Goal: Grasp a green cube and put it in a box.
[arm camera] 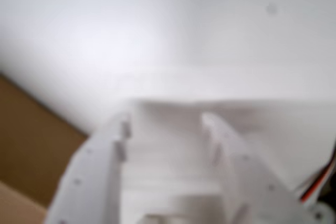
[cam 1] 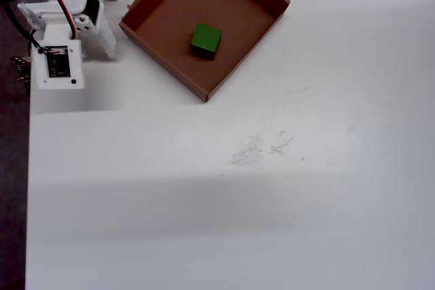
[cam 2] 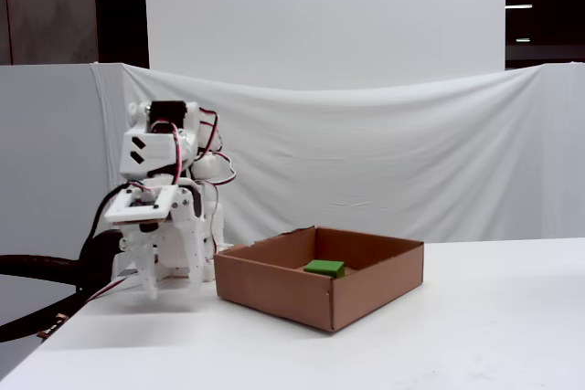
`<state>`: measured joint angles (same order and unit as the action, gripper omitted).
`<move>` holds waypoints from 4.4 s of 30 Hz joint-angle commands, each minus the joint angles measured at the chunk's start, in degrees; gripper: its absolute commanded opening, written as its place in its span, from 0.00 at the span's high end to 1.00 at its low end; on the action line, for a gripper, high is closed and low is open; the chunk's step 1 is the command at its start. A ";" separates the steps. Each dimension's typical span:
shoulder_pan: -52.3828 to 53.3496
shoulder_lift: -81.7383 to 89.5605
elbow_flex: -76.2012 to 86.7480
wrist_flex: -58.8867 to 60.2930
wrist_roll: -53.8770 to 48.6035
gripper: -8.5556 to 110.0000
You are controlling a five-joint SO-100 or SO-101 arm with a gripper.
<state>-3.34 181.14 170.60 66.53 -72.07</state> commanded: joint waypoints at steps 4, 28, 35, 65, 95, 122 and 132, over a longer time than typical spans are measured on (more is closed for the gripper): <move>0.35 1.23 -0.35 3.96 -1.58 0.79; -0.79 1.23 -0.26 4.83 0.26 0.77; -1.67 1.23 -0.26 4.75 0.26 0.76; -1.58 1.23 -0.26 5.19 4.04 0.74; -1.58 1.23 -0.26 5.19 4.13 0.74; -1.58 1.23 -0.26 5.19 4.22 0.74; -1.58 1.23 -0.26 5.10 4.31 0.74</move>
<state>-4.57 182.02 170.68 71.72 -68.20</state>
